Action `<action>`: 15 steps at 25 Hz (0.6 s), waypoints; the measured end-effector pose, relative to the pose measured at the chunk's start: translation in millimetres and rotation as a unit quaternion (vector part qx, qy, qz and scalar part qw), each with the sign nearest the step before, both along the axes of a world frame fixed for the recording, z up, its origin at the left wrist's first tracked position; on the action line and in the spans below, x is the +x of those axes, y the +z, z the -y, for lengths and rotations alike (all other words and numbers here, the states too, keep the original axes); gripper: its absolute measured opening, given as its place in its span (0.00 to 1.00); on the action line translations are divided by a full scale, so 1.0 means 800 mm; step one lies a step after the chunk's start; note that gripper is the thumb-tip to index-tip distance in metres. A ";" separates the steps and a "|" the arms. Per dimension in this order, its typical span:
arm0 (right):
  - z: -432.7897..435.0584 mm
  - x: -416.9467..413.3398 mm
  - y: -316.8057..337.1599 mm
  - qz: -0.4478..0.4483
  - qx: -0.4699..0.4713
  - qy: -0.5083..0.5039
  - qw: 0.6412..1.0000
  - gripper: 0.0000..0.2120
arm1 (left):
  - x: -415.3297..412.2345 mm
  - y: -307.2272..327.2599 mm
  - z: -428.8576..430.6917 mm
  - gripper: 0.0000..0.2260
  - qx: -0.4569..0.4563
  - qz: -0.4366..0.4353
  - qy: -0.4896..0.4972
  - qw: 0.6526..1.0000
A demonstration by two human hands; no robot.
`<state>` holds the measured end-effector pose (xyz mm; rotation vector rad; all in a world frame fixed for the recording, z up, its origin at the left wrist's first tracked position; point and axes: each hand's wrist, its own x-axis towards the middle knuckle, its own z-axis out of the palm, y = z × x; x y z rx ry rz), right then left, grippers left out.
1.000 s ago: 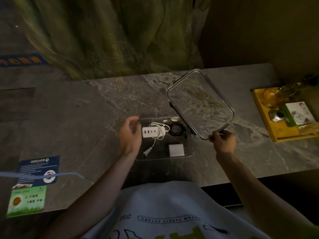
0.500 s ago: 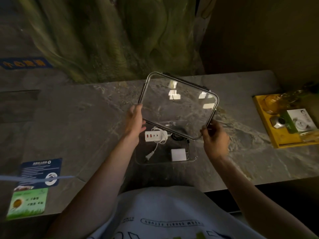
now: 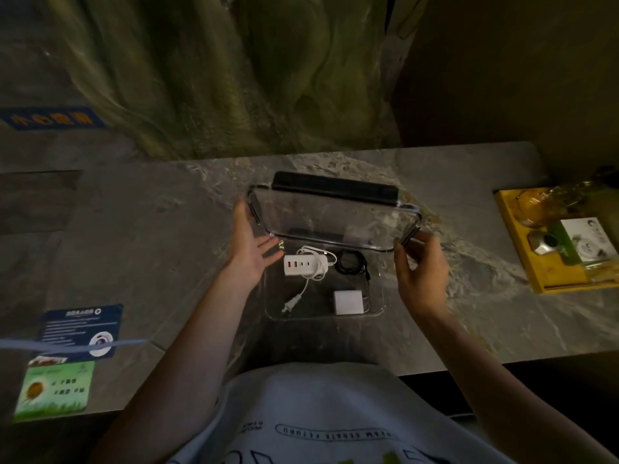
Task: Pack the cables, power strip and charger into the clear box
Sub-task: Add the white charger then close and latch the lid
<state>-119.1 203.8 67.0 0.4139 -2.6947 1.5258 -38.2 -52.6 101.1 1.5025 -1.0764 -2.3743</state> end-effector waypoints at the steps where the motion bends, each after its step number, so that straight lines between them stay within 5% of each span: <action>1: 0.000 0.000 0.001 0.003 -0.005 0.000 1.000 0.10 | 0.000 -0.001 0.000 0.31 0.002 -0.005 0.005 1.000; 6: 0.003 -0.003 0.010 0.010 -0.034 -0.001 0.999 0.10 | 0.004 -0.005 0.010 0.30 0.026 -0.059 -0.018 0.998; 15: 0.009 -0.007 0.023 0.007 -0.071 -0.013 0.997 0.16 | 0.005 0.015 0.010 0.09 0.096 -0.193 0.084 0.973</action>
